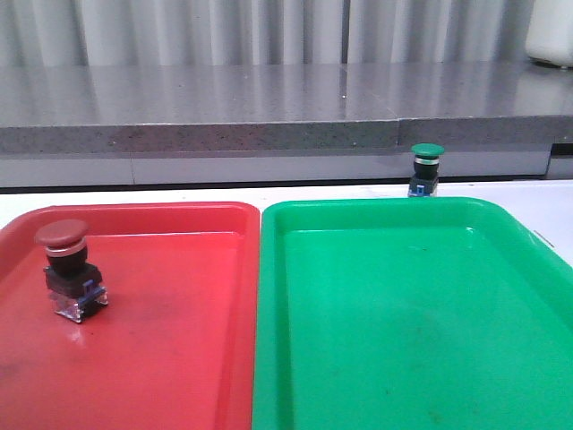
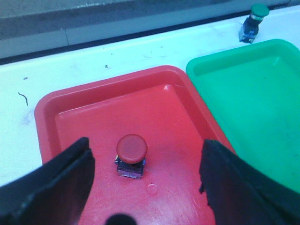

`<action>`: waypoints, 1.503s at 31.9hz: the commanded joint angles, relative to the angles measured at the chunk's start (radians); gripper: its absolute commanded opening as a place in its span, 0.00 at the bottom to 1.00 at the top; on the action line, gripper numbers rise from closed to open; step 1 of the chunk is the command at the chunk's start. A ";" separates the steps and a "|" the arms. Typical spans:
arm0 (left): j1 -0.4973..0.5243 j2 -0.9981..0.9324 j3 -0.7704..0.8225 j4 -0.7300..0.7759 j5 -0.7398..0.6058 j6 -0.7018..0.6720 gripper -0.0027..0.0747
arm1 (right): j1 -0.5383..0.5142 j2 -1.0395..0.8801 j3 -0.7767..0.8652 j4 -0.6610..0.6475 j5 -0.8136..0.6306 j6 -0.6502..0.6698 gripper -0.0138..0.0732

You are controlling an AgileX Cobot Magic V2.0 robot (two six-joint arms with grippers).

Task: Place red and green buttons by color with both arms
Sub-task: 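Open the left gripper and withdraw it upward, then lower the right gripper onto the green-capped button and close it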

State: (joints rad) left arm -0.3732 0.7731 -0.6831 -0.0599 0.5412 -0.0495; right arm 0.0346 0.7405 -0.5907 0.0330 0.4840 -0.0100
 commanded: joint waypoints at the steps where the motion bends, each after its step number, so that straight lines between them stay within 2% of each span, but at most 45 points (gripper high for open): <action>1: -0.007 -0.110 -0.027 -0.006 0.018 -0.001 0.65 | -0.004 0.001 -0.032 -0.008 -0.075 -0.012 0.81; 11: -0.007 -0.280 -0.027 -0.006 0.124 -0.001 0.65 | -0.004 0.001 -0.032 -0.008 -0.075 -0.012 0.81; 30: -0.007 -0.297 -0.027 -0.006 0.119 -0.001 0.64 | -0.001 0.029 -0.047 0.006 -0.098 -0.012 0.81; 38: -0.007 -0.297 -0.027 -0.006 0.119 -0.001 0.65 | 0.068 0.167 -0.164 0.011 -0.048 -0.012 0.81; 48: -0.007 -0.297 -0.027 -0.006 0.119 -0.001 0.65 | 0.135 0.443 -0.379 0.011 -0.054 -0.012 0.81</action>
State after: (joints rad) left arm -0.3732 0.4717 -0.6831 -0.0599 0.7284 -0.0495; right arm 0.1643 1.1122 -0.8751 0.0387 0.4949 -0.0100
